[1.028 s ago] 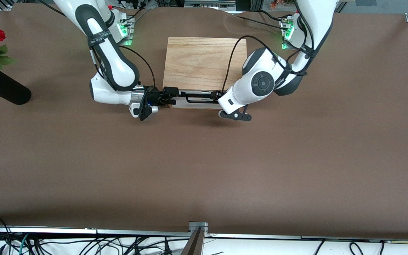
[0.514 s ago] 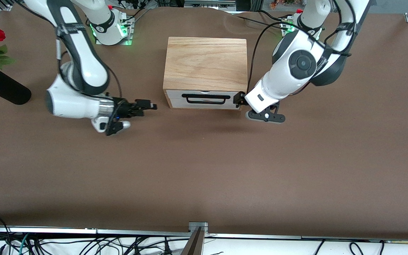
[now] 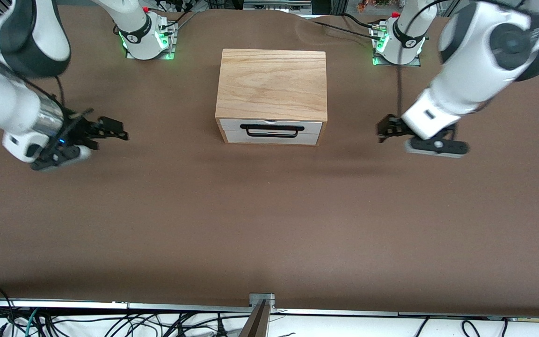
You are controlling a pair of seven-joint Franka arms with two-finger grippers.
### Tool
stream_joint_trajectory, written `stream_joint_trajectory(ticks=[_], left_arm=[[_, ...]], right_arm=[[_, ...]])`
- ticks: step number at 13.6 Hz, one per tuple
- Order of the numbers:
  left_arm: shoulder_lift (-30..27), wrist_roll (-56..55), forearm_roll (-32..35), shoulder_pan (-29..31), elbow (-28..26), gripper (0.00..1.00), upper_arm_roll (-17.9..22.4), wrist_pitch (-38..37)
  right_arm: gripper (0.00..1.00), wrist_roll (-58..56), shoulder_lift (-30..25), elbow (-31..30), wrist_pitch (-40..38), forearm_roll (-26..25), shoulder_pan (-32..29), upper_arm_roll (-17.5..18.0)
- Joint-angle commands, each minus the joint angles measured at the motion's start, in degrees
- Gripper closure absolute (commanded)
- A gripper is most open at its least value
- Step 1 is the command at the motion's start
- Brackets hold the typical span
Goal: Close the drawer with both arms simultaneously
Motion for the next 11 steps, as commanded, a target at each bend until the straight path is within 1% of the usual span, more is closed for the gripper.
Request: stream_joint_trajectory(ticks=[1,2,3,4,6,8,9,11], left_arm=[[-1.9,11.3,2.2,0.6,-0.1,0.00,8.5,-1.7],[-1.6,16.2,3.6,0.6,0.7,0.00,10.5,-1.7],[-0.9,19.3,5.0,0.6,1.7,0.00,11.4,-1.7],[-0.2,19.4,5.5,0.6,3.1,0.00,11.9,-1.8],[0.6,19.3,6.4,0.6,5.1,0.00,12.1,-2.8],[2.7,19.2,8.0,0.6,11.1,0.00,11.6,-9.2],[3.4,19.2,7.5,0.6,12.9,0.00,11.5,-11.6],[3.4,19.2,7.1,0.7,12.7,0.00,11.5,-11.8]], right_arm=[[0.00,2.3,-4.6,-1.0,0.6,-8.7,0.2,0.6],[0.00,1.6,-4.9,-1.0,1.8,-10.5,0.1,0.6],[0.00,2.5,-5.5,-1.0,2.3,-9.7,0.0,0.6],[0.00,2.5,-6.3,-1.1,1.8,-8.2,-0.1,0.6],[0.00,2.9,-6.4,-1.1,0.4,-8.5,-0.2,0.6],[0.00,4.3,-6.4,-1.0,-0.7,-8.6,-0.2,0.6],[0.00,4.3,-6.4,-1.0,-0.8,-8.6,-0.2,0.7],[0.00,4.5,-6.6,-1.1,-1.2,-8.6,-0.2,1.1]])
